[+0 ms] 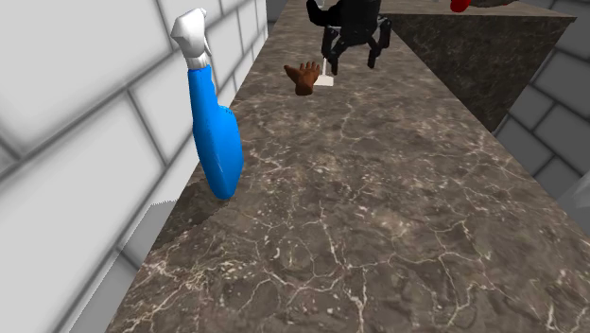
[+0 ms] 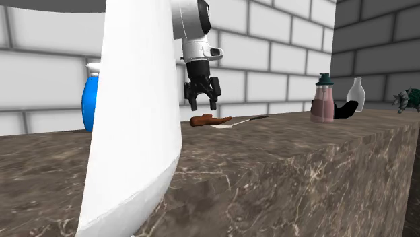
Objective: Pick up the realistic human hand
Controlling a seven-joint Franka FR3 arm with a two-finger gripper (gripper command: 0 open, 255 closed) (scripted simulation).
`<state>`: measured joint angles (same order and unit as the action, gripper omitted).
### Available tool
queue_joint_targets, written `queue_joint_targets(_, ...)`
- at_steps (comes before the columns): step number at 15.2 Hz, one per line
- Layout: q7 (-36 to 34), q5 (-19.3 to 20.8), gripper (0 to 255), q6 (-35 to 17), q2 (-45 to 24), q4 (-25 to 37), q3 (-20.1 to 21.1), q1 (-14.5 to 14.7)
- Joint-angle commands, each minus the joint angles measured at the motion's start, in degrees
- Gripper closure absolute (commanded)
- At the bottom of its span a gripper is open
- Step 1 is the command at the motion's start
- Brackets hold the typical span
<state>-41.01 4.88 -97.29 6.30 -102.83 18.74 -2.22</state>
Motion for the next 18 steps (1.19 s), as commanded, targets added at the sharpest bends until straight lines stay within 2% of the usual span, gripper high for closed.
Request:
queue_joint_targets(1, -3.7, 1.3, 0, 0.4, -5.0, 5.1, 1.0, 0.3)
queue_joint_targets(5, -10.0, 4.4, 0, 2.4, -15.4, 16.9, 1.8, 1.7)
queue_joint_targets(9, -15.1, 7.8, 0, 6.4, -27.0, 32.1, 1.5, 4.6)
queue_joint_targets(10, -15.2, 7.8, 0, 6.5, -27.4, 32.6, 1.4, 4.8)
queue_joint_targets(18, -15.7, 7.4, 0, 0.0, -26.0, 24.6, 1.3, 3.9)
